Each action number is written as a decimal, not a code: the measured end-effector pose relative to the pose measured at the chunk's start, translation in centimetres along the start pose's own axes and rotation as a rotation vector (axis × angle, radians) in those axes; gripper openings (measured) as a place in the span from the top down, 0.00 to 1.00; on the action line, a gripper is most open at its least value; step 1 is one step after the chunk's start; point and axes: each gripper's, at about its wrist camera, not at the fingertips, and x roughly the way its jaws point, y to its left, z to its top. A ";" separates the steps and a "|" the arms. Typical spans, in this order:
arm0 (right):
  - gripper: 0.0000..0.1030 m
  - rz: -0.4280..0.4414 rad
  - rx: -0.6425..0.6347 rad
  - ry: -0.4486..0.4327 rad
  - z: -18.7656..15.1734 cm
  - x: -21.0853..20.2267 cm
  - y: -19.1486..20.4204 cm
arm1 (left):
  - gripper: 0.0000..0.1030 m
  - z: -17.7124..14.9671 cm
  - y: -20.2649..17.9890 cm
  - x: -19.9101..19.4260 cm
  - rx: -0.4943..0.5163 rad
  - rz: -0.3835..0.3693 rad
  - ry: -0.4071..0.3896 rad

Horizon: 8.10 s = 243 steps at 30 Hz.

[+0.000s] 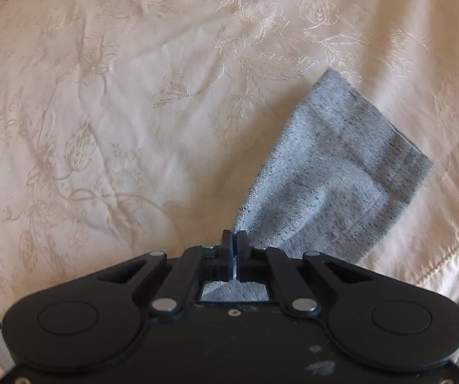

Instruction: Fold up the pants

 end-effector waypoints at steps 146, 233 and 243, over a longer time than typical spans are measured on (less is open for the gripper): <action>0.96 0.120 0.156 -0.343 -16.9 -13.6 -22.4 | 0.95 -20.2 2.7 -10.5 -0.090 0.077 0.053; 0.83 0.285 -0.583 -0.057 -49.7 -10.4 23.2 | 0.70 -23.0 30.3 -5.9 0.233 -0.021 0.027; 0.81 0.235 -0.570 -0.014 -49.8 -9.2 24.8 | 0.52 -21.1 31.2 -4.1 0.223 -0.136 0.036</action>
